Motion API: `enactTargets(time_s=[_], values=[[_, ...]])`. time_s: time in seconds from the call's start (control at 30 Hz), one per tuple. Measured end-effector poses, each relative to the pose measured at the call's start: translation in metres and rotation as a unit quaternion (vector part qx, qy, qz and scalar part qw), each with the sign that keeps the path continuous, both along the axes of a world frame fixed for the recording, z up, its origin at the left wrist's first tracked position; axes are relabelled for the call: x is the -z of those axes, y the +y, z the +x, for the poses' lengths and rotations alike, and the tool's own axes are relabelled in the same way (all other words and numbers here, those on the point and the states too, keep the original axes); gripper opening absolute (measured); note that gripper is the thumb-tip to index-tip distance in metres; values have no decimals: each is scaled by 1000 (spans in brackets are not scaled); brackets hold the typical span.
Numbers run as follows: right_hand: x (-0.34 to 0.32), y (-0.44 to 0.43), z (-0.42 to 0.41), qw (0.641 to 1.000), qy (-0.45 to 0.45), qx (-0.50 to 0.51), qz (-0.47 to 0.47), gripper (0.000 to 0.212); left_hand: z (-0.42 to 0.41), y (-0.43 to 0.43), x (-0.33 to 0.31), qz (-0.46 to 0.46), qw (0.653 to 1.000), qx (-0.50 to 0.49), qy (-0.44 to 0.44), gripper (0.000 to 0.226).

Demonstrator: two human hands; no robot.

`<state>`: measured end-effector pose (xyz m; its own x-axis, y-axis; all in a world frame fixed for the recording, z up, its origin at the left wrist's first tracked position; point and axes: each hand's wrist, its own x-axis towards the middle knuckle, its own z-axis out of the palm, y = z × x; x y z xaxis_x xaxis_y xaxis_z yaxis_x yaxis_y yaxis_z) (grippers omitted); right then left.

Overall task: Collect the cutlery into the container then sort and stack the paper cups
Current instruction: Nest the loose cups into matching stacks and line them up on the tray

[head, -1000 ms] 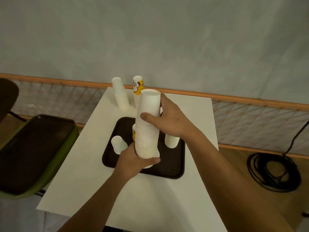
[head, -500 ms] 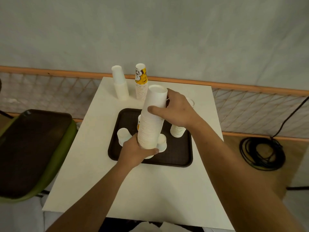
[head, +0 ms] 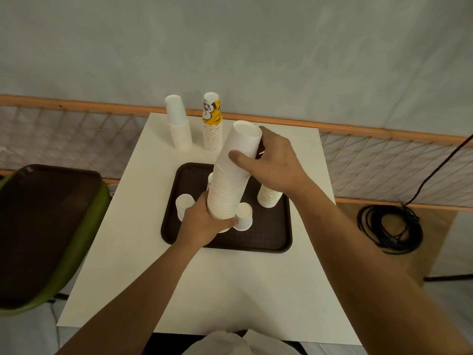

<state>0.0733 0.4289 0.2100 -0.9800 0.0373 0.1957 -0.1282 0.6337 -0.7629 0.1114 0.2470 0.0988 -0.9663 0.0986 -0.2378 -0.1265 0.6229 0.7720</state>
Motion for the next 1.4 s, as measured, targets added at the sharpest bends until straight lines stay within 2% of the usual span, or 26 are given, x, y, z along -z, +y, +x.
enactTargets(time_s=[0.13,0.47,0.6,0.8,0.93,1.07,1.23,1.4], values=[[2,2,0,1000,8,20,-1,57,-2,-1,6,-9,1000,4,-1,97],[-9,4,3,996,35,75,-21,57,-2,0,10,11,1000,-5,12,94],[-17,4,9,992,41,106,-64,44,-1,-1,10,11,1000,-7,17,94],[-16,11,14,964,69,189,-175,43,3,-3,15,11,1000,-12,26,92],[-5,14,19,913,46,234,-332,30,5,-4,18,27,999,-15,29,88],[6,16,24,807,28,263,-528,33,7,-5,20,31,999,-17,38,83],[29,24,33,723,7,282,-630,22,7,-7,23,22,999,-12,34,87],[44,32,34,677,-1,269,-685,25,8,-7,28,20,999,-10,35,88]])
